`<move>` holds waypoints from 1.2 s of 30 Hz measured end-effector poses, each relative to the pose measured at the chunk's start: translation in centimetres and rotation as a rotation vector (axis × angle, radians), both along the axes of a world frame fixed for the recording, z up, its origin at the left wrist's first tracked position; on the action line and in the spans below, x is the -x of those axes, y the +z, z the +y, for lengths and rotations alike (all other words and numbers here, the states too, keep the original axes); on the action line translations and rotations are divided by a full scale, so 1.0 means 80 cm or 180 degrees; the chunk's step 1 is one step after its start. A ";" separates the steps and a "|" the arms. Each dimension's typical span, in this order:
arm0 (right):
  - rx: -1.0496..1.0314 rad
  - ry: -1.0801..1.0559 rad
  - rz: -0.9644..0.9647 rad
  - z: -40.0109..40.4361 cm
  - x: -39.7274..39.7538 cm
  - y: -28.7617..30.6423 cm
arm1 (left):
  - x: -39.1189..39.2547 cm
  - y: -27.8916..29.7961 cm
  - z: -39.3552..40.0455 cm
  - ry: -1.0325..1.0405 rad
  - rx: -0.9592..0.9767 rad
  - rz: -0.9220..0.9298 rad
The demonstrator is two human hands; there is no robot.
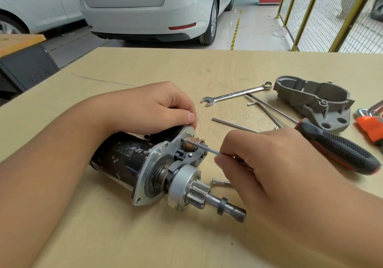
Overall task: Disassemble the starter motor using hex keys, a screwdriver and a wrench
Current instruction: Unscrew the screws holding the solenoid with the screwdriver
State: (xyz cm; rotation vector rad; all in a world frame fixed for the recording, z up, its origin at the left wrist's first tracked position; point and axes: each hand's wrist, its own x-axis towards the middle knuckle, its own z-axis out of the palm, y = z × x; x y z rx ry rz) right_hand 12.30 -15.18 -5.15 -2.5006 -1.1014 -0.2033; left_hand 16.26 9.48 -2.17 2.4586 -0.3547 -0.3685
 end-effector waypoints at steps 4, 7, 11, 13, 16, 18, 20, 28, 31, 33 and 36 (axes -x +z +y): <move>-0.0878 -0.0313 0.1571 0.010 -0.006 0.005 | -0.001 -0.001 0.000 0.0029 -0.0005 -0.0016; -0.1684 -0.0706 0.3523 0.018 -0.012 0.010 | -0.003 -0.003 0.001 0.0029 0.0049 -0.0035; -0.2110 -0.0613 0.4567 0.025 -0.008 0.012 | -0.002 -0.002 -0.003 0.0018 0.0032 -0.0016; -0.2113 -0.0601 0.4409 0.027 -0.008 0.010 | -0.002 -0.002 -0.005 0.0022 0.0030 -0.0017; -0.1844 -0.0627 0.3698 0.029 -0.008 0.003 | -0.004 -0.002 -0.007 0.0027 -0.0041 -0.0029; -0.1580 -0.0565 0.3114 0.030 -0.008 -0.001 | -0.005 -0.001 -0.009 -0.0019 -0.0107 -0.0020; -0.1377 -0.0496 0.2582 0.030 -0.007 -0.002 | -0.006 0.000 -0.011 -0.0084 -0.0078 0.0038; -0.0908 -0.0219 0.1087 0.032 -0.001 -0.003 | -0.005 0.001 -0.012 0.0030 -0.0042 0.0074; -0.0499 -0.0119 0.0646 0.031 -0.001 0.003 | -0.006 0.002 -0.011 0.0029 -0.0063 0.0051; -0.0078 -0.0032 0.0384 0.031 -0.001 0.010 | -0.006 0.002 -0.012 -0.0010 -0.0092 0.0046; 0.0155 -0.0005 0.0353 0.030 -0.003 0.017 | -0.004 0.000 -0.010 0.0056 0.0000 0.0078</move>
